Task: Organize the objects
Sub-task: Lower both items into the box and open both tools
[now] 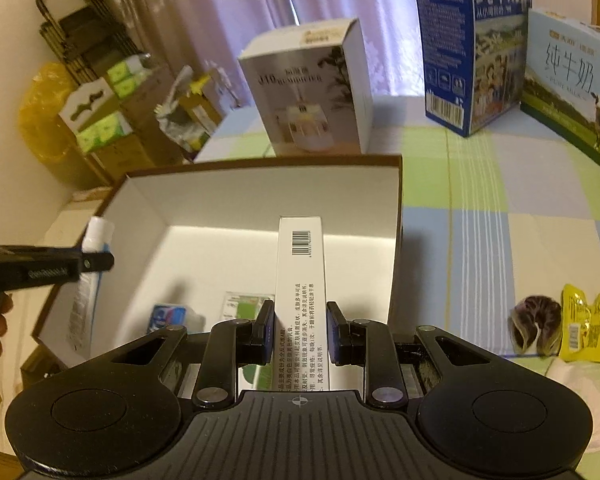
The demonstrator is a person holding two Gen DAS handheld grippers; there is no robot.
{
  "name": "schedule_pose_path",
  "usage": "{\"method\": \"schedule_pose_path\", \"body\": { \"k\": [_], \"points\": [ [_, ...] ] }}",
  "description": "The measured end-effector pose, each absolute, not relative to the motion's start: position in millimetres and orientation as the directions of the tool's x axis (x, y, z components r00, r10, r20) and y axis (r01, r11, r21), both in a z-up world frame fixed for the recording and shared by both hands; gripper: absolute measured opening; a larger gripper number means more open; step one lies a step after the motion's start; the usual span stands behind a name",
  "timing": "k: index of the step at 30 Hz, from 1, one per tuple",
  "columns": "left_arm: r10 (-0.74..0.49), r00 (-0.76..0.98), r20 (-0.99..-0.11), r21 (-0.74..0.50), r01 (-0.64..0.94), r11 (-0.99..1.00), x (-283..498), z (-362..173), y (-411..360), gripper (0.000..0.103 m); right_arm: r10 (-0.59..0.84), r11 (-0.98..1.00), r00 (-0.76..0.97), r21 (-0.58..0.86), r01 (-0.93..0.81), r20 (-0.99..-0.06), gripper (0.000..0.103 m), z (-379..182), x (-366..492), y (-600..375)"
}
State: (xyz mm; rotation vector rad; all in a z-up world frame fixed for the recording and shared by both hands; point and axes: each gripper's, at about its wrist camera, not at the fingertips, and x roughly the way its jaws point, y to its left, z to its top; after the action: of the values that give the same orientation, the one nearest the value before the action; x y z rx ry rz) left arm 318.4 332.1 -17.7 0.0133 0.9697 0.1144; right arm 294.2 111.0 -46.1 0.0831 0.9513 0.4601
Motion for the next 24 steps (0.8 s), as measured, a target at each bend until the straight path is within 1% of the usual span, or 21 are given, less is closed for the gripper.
{"method": "schedule_pose_path", "body": {
  "k": [7,12,15,16,17,21,23,24],
  "points": [
    [0.095,0.48,-0.872,0.07,-0.071,0.995,327.9,-51.4,334.1,0.03,0.373,0.915,0.481,0.228,-0.333,-0.794,0.023,-59.9,297.6,121.0],
    [0.088,0.444,-0.892,0.068,-0.061,0.996,333.1,-61.6,335.9,0.03,0.347,0.923,0.483,0.204,-0.325,-0.804,0.023,-64.2,300.2,124.6],
    [0.086,0.45,-0.889,0.071,-0.051,0.996,331.8,-61.8,336.5,0.03,0.334,0.929,0.487,0.196,-0.314,-0.807,0.023,-65.5,301.4,124.5],
    [0.081,0.452,-0.888,0.067,-0.045,0.997,331.6,-61.0,336.4,0.031,0.329,0.931,0.49,0.191,-0.31,-0.807,0.023,-65.3,301.8,124.6],
    [0.076,0.455,-0.887,0.064,-0.042,0.997,331.2,-59.8,336.7,0.036,0.324,0.934,0.494,0.188,-0.305,-0.807,0.023,-65.3,302.2,124.5],
    [0.076,0.472,-0.878,0.065,-0.04,0.997,327.3,-52.9,336.2,0.046,0.3,0.946,0.514,0.182,-0.267,-0.804,0.023,-63.8,305.3,122.3],
    [0.072,0.475,-0.877,0.06,-0.042,0.997,324.6,-49.8,336.4,0.057,0.283,0.951,0.519,0.167,-0.26,-0.806,0.023,-61.8,307.3,122.5],
    [0.071,0.478,-0.876,0.058,-0.041,0.997,322.5,-48.2,336.4,0.059,0.277,0.952,0.521,0.157,-0.262,-0.808,0.025,-60.9,307.0,122.7]
  ]
}}
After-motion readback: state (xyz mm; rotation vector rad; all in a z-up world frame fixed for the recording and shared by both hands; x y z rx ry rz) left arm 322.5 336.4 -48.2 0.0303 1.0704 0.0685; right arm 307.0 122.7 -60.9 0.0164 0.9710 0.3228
